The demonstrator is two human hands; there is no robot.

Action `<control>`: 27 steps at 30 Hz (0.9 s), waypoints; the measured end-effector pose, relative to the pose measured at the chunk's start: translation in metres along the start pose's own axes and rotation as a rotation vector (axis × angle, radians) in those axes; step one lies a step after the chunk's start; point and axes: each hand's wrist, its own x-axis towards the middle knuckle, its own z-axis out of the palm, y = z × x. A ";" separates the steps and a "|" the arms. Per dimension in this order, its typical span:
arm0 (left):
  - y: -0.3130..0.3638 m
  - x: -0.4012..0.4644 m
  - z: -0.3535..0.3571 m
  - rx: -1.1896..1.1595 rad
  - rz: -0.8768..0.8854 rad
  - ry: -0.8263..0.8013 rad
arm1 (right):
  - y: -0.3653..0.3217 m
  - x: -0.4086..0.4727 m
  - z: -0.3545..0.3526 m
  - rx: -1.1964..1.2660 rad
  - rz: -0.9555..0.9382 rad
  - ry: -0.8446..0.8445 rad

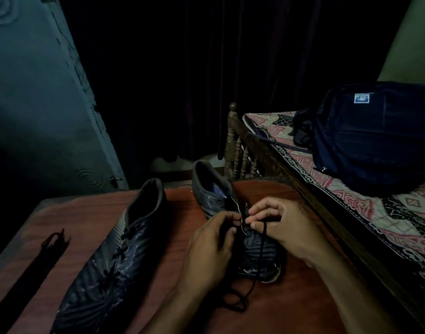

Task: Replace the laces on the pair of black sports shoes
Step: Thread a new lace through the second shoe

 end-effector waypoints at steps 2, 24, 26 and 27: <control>0.002 0.000 0.002 0.008 -0.057 0.026 | 0.002 0.000 0.000 0.005 -0.015 -0.005; 0.002 0.004 -0.011 0.201 0.010 0.172 | 0.008 -0.003 0.021 -0.182 -0.234 0.098; -0.003 0.007 -0.019 0.086 -0.025 0.242 | 0.010 -0.002 0.023 -0.208 -0.252 0.115; -0.004 0.008 -0.022 -0.029 -0.063 0.266 | 0.010 -0.001 0.023 -0.215 -0.256 0.121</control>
